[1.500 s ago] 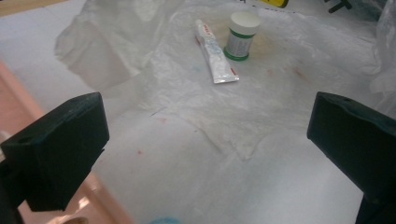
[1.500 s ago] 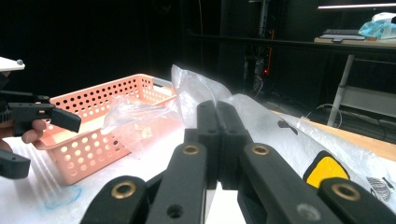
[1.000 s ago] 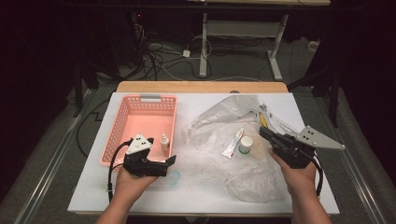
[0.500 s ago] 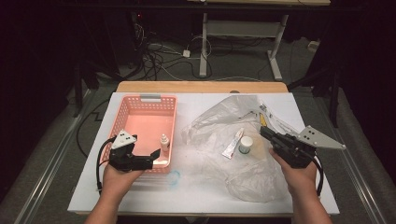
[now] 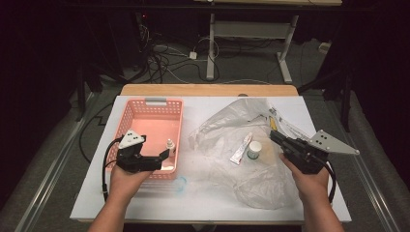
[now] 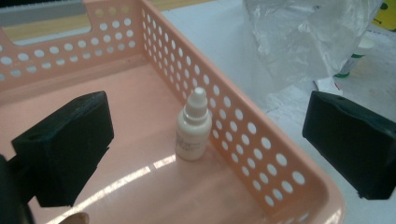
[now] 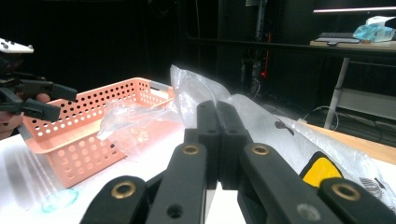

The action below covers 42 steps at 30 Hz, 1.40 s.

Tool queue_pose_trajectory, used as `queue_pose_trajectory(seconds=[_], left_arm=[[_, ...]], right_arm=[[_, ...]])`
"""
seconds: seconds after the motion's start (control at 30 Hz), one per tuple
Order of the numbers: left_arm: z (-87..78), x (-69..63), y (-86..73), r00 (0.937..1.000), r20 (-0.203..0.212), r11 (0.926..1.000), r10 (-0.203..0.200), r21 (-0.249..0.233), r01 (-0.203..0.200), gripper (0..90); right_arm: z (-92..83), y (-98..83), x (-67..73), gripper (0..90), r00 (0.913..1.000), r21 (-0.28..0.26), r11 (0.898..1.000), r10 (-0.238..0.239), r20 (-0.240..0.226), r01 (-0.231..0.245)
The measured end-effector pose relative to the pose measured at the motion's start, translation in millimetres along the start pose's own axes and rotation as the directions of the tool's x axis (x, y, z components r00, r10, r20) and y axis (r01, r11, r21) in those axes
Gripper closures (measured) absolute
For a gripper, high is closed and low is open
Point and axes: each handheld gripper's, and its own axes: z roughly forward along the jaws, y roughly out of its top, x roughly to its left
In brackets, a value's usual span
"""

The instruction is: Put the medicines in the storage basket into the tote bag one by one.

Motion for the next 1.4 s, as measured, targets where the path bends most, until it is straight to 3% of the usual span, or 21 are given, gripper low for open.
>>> queue_pose_trajectory(seconds=[0.23, 0.3, 0.4, 0.7, 0.8, 0.87, 1.0, 1.1, 1.4], left_arm=[[8.9, 1.2, 18.4, 0.9996, 0.028, 1.0, -0.006, -0.001, 0.006, 4.5], [9.7, 1.7, 23.5, 0.9997, 0.021, 0.9999, 0.015, -0.002, -0.015, 8.0], [14.0, 7.2, 28.9, 0.9999, 0.013, 0.9999, 0.004, 0.011, -0.005, 11.5], [38.2, 18.4, 36.3, 0.9999, -0.009, 0.9925, 0.006, 0.122, -0.005, 16.6], [45.5, 24.6, 35.8, 0.9999, -0.01, 0.9851, -0.01, 0.172, 0.012, 18.9], [51.9, 27.3, 34.5, 1.0, -0.006, 0.9735, -0.007, 0.228, 0.008, 19.0], [54.8, 30.4, 34.6, 0.9997, 0.001, 0.9681, -0.023, 0.25, 0.022, 22.7], [58.4, 31.8, 34.4, 0.9998, 0.008, 0.9591, -0.018, 0.283, 0.015, 28.0], [74.2, 30.0, 34.4, 0.9986, 0.052, 0.9194, 0.005, 0.392, -0.025, 39.8]], right_arm=[[0.2, -1.0, -0.4, 90.0, 1.0, 0.003, 1.0, 0.006, 0.002, -0.006], [0.1, -0.7, -0.3, 90.0, 1.0, 0.002, 1.0, 0.008, 0.003, -0.008], [0.4, -0.8, -0.4, 90.0, 1.0, 0.004, 1.0, -0.004, -0.001, 0.004], [0.1, -0.9, -0.4, 90.0, 1.0, 0.005, 1.0, 0.0, -0.001, 0.0], [-0.4, -0.5, -0.7, 90.0, 1.0, 0.0, 1.0, 0.004, 0.001, -0.004], [-0.2, -0.8, -1.6, 90.0, 1.0, 0.0, 1.0, -0.001, -0.002, 0.001], [0.1, -0.8, -1.6, 90.0, 1.0, -0.001, 1.0, -0.002, -0.004, 0.002], [0.2, -0.7, -0.9, 90.0, 1.0, -0.003, 1.0, 0.008, -0.003, -0.008], [0.6, -1.6, -1.6, 90.0, 1.0, 0.004, 1.0, 0.009, -0.002, -0.009]])
